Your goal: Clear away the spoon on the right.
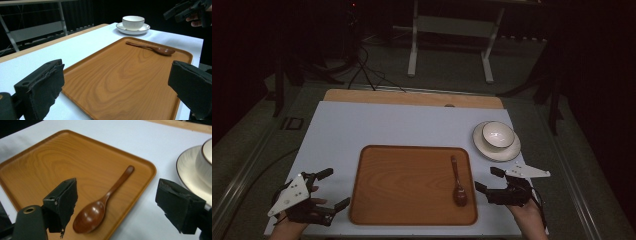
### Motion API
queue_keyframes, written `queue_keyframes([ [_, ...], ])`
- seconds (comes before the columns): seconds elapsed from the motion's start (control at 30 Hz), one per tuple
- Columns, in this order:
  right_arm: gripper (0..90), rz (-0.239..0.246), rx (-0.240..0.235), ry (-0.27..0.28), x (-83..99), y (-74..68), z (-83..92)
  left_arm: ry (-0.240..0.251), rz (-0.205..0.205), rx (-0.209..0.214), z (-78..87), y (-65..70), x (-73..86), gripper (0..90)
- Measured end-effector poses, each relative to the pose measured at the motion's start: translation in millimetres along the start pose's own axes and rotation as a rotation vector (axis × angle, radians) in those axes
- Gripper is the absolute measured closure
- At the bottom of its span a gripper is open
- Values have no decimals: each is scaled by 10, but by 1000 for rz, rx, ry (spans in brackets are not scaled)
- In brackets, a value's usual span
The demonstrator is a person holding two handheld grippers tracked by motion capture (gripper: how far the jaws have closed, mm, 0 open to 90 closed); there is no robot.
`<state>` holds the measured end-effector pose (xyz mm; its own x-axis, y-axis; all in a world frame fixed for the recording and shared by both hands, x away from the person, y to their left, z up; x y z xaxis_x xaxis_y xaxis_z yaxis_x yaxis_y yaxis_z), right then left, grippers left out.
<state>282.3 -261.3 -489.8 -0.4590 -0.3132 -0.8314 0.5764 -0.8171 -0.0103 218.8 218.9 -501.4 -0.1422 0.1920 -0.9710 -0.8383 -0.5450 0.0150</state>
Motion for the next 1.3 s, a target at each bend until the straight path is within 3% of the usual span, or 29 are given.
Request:
queue_keyframes([
  [0.17, 176, -11, -18, 6, 139, 82, 11, -1, 0, 2, -5, 3, 0, 15],
  [0.5, 170, -27, 6, -20, 344, 234, -5, 0, 0, 1, 2, -3, 2, 15],
  [0.97, 165, -10, -3, -80, 504, 225, -91, -8, 2, 6, -4, -15, 20, 15],
  [1.3, 160, -27, -14, -101, 546, 218, -151, -17, 4, 10, -16, -21, 34, 15],
])
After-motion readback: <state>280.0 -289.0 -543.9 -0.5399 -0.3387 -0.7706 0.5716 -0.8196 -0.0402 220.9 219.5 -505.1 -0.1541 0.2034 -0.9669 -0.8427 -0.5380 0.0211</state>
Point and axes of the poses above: each handheld gripper's, and its own axes: z roughly backward along the jaws, x roughly out of its underside, y roughly to its right, the point moved 5 cm from there along -z, roughly forward along the jaws, and after that the axes turned 9 degrees about x, right-handed, at the moved point
